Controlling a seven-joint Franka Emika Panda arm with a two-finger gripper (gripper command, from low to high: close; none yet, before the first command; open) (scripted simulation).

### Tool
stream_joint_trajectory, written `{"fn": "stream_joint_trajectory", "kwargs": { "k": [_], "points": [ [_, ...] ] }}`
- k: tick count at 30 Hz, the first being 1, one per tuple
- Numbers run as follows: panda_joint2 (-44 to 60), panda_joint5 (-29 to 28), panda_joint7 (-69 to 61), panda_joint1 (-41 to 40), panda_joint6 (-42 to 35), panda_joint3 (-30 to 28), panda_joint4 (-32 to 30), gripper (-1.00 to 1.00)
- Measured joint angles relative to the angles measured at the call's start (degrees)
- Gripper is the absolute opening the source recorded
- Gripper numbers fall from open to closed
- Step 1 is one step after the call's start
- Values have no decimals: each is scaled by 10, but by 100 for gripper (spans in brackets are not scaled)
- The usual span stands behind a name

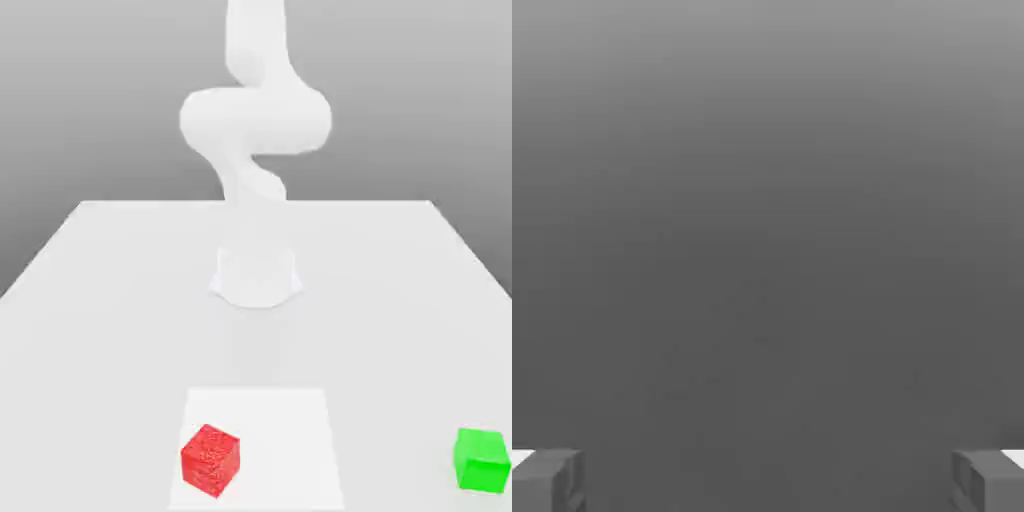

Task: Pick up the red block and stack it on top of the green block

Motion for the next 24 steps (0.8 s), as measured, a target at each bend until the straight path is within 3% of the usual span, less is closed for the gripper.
{"fn": "stream_joint_trajectory", "kwargs": {
  "k": [16,24],
  "points": [
    [336,-28,163,-67,143,22,-87,0],
    [501,-10,216,-78,219,16,-125,0]
  ]
}}
